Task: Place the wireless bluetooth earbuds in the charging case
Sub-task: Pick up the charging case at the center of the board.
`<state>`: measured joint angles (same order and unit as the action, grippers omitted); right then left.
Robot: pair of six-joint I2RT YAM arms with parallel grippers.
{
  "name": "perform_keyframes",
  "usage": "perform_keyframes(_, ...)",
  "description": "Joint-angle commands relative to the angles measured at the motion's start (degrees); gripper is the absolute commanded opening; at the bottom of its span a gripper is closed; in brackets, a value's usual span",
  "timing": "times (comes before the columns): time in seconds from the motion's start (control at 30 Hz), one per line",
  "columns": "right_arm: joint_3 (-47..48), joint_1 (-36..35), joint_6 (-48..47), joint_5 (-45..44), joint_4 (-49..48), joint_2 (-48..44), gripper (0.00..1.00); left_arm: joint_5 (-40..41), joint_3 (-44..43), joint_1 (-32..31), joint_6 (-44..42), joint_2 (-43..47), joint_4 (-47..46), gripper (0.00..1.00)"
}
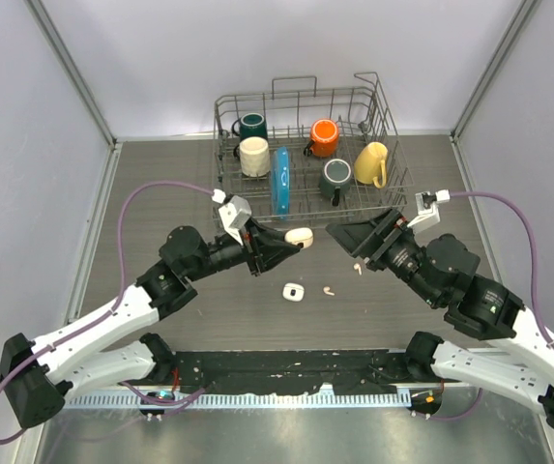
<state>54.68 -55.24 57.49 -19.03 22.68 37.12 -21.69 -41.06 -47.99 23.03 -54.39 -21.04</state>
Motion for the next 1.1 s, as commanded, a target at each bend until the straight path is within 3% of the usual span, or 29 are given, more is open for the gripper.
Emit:
perform_keyframes(0.0,3.15,-0.04,5.61,-0.31,3.51,2.24,0.82,5.43,0.01,-1.84,-9.13,1.39,2.23,0.0)
perform_keyframes(0.4,5.88,1.01,8.6,9.61,2.46,8.66,0.82,12.37,0.1,-5.98,-14.15,2.97,4.69,0.0)
perform_keyframes(0.63,1.41,9.96,11.06,17.94,0.79,8.58,0.83,13.43,0.45,-6.07,-14.76,3.5,5.3,0.0)
perform_keyframes(0.83,-4.12,14.99,15.62,32.27,-9.03,9.98,0.83,13.87,0.54,-6.15,-15.47,3.15,5.22,0.0)
perform_keyframes(1.07,-7.56,15.43,19.5,35.9,-18.45,10.69,0.83,14.05,0.28,-6.15,-16.08,2.1,4.95,0.0)
